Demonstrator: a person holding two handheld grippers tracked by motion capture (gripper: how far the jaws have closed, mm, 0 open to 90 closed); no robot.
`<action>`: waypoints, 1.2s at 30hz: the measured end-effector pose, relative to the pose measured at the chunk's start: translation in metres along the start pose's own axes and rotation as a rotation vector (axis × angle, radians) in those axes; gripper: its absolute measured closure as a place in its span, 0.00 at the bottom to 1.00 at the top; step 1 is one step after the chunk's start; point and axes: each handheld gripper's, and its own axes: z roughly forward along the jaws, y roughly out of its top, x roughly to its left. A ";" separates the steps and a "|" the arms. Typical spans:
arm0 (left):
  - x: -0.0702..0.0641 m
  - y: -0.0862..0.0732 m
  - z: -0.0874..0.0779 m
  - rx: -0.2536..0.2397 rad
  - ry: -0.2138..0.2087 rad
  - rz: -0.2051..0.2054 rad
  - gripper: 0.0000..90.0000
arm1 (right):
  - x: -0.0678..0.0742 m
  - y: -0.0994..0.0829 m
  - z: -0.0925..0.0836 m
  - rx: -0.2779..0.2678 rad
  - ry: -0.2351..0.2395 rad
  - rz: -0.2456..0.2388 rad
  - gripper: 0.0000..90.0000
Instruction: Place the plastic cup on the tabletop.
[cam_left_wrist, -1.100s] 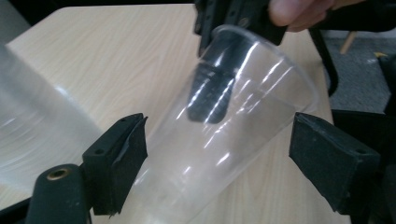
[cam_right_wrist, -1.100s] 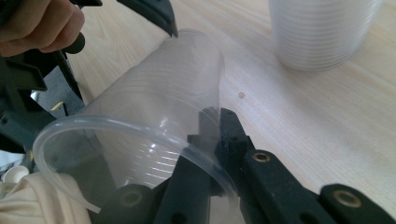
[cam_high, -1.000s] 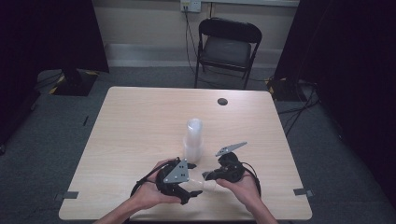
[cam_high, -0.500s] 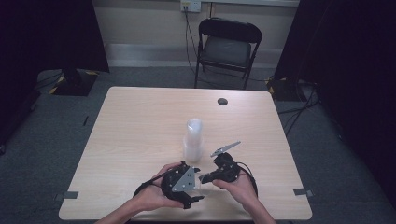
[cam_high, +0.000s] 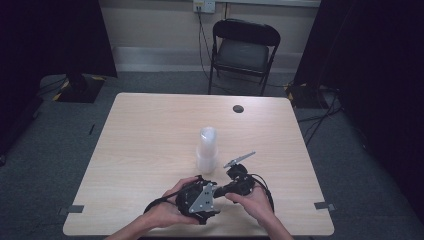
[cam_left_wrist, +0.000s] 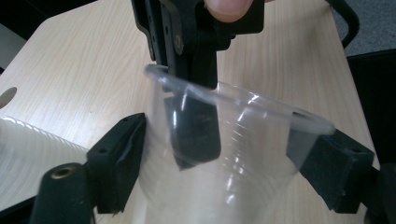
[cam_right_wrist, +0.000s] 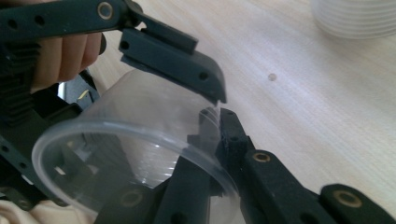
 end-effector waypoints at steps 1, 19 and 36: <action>-0.001 0.000 0.000 0.003 0.000 0.000 0.24 | 0.000 0.000 0.001 0.004 -0.001 0.002 1.00; 0.003 -0.006 -0.002 -0.103 0.056 -0.072 0.31 | -0.004 -0.001 -0.008 -0.076 -0.025 0.057 0.85; 0.016 -0.019 -0.006 -0.194 0.061 -0.293 0.31 | 0.002 -0.001 -0.026 -0.215 -0.066 -0.005 0.77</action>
